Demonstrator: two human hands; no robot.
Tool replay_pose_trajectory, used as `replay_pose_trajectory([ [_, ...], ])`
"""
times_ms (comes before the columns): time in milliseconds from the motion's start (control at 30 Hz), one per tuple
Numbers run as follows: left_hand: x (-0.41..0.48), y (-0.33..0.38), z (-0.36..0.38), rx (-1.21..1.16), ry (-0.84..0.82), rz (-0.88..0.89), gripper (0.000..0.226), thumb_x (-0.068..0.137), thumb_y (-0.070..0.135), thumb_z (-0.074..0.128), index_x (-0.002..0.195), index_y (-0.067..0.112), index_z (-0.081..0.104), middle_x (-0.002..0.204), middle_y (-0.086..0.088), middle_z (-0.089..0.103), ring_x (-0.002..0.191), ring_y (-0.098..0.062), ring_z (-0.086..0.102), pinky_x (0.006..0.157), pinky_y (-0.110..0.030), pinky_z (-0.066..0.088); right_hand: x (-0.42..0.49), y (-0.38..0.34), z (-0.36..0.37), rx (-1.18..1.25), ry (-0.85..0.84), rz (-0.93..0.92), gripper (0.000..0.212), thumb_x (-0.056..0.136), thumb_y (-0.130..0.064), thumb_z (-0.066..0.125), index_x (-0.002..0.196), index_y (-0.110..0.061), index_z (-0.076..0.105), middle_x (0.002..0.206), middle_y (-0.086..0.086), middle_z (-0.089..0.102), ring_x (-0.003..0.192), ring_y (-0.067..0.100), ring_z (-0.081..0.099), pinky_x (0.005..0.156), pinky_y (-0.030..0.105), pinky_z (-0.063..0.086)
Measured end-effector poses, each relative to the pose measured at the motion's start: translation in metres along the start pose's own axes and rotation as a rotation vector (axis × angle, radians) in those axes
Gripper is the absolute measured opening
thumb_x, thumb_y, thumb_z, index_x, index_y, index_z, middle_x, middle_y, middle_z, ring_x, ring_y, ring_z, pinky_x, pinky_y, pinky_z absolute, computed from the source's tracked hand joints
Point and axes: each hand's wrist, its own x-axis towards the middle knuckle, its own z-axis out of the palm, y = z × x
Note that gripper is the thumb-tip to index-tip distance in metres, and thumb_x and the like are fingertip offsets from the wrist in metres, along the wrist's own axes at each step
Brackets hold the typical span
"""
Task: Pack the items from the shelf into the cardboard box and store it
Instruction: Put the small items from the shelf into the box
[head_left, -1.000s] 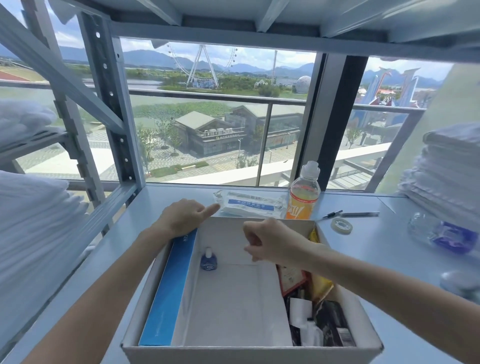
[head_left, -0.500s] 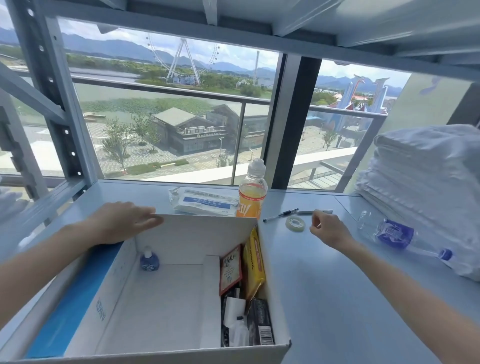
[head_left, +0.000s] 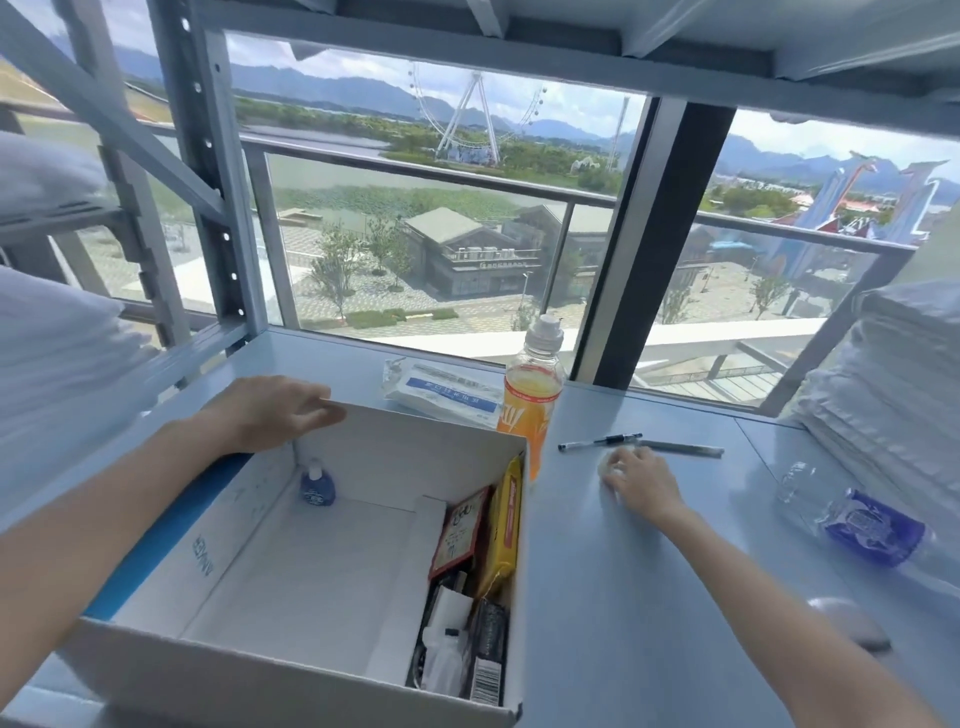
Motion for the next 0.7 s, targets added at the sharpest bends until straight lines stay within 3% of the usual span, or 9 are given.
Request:
replay_pose_trajectory([
  [100, -0.001, 0.001, -0.001, -0.004, 0.001, -0.009, 0.054, 0.075, 0.075, 0.017, 0.071, 0.029, 0.044, 0.069, 0.011, 0.056, 0.070, -0.011, 0.056, 0.067, -0.034, 0.048, -0.013, -0.006, -0.005, 0.163, -0.012, -0.048, 0.026, 0.080, -0.027, 0.066, 0.101, -0.012, 0.060, 0.108, 0.015, 0.054, 0.108, 0.032, 0.048, 0.083, 0.030, 0.038],
  [167, -0.002, 0.003, -0.001, -0.008, 0.012, -0.017, 0.051, 0.075, 0.074, 0.017, 0.069, 0.030, 0.042, 0.068, 0.012, 0.054, 0.068, -0.011, 0.056, 0.065, -0.033, 0.047, -0.027, -0.016, -0.022, 0.467, 0.052, 0.010, 0.027, 0.077, -0.029, 0.073, 0.093, -0.011, 0.062, 0.099, 0.011, 0.062, 0.099, 0.027, 0.057, 0.077, 0.029, 0.039],
  [233, -0.002, 0.004, -0.001, -0.010, 0.018, -0.018, 0.047, 0.076, 0.073, 0.019, 0.066, 0.032, 0.040, 0.068, 0.012, 0.052, 0.068, -0.011, 0.055, 0.063, -0.032, 0.045, -0.044, -0.038, -0.049, 0.834, 0.223, 0.080, 0.024, 0.080, -0.036, 0.070, 0.086, -0.015, 0.060, 0.095, 0.009, 0.067, 0.096, 0.024, 0.062, 0.074, 0.030, 0.043],
  [333, 0.000, 0.005, -0.001, -0.008, -0.006, -0.018, 0.040, 0.083, 0.069, 0.026, 0.068, 0.034, 0.038, 0.073, 0.012, 0.049, 0.071, -0.012, 0.051, 0.060, -0.029, 0.037, -0.083, -0.089, -0.096, 1.026, 0.422, -0.195, 0.021, 0.075, -0.039, 0.068, 0.084, -0.022, 0.057, 0.097, -0.001, 0.066, 0.097, 0.008, 0.063, 0.075, 0.024, 0.048],
  [400, 0.003, 0.003, -0.002, -0.025, -0.045, -0.031, 0.036, 0.086, 0.067, 0.030, 0.077, 0.035, 0.042, 0.079, 0.012, 0.049, 0.077, -0.013, 0.049, 0.058, -0.028, 0.032, -0.116, -0.133, -0.114, 0.993, 0.318, -0.524, 0.022, 0.072, -0.038, 0.068, 0.085, -0.024, 0.058, 0.103, -0.009, 0.065, 0.094, -0.002, 0.062, 0.070, 0.013, 0.051],
  [500, 0.003, 0.001, -0.003, -0.056, -0.087, -0.060, 0.036, 0.087, 0.066, 0.032, 0.086, 0.033, 0.049, 0.083, 0.009, 0.051, 0.082, -0.014, 0.048, 0.058, -0.028, 0.030, -0.152, -0.191, -0.112, 0.762, -0.003, -0.843, 0.023, 0.073, -0.035, 0.072, 0.090, -0.023, 0.062, 0.113, -0.009, 0.064, 0.101, 0.005, 0.061, 0.071, 0.018, 0.055],
  [600, 0.001, 0.003, -0.005, -0.061, -0.076, -0.060, 0.040, 0.088, 0.064, 0.034, 0.093, 0.029, 0.054, 0.087, 0.005, 0.056, 0.081, -0.016, 0.048, 0.057, -0.029, 0.029, -0.158, -0.240, -0.089, 0.374, -0.266, -0.940, 0.023, 0.075, -0.036, 0.073, 0.093, -0.025, 0.063, 0.109, -0.008, 0.064, 0.094, 0.004, 0.059, 0.073, 0.019, 0.053],
  [700, 0.000, 0.006, -0.007, -0.062, -0.078, -0.053, 0.042, 0.089, 0.061, 0.035, 0.096, 0.025, 0.055, 0.097, 0.000, 0.062, 0.082, -0.018, 0.048, 0.063, -0.031, 0.032, -0.146, -0.276, -0.049, 0.034, -0.401, -0.891, 0.026, 0.075, -0.035, 0.073, 0.094, -0.018, 0.064, 0.097, 0.001, 0.063, 0.085, 0.015, 0.056, 0.075, 0.031, 0.049],
])
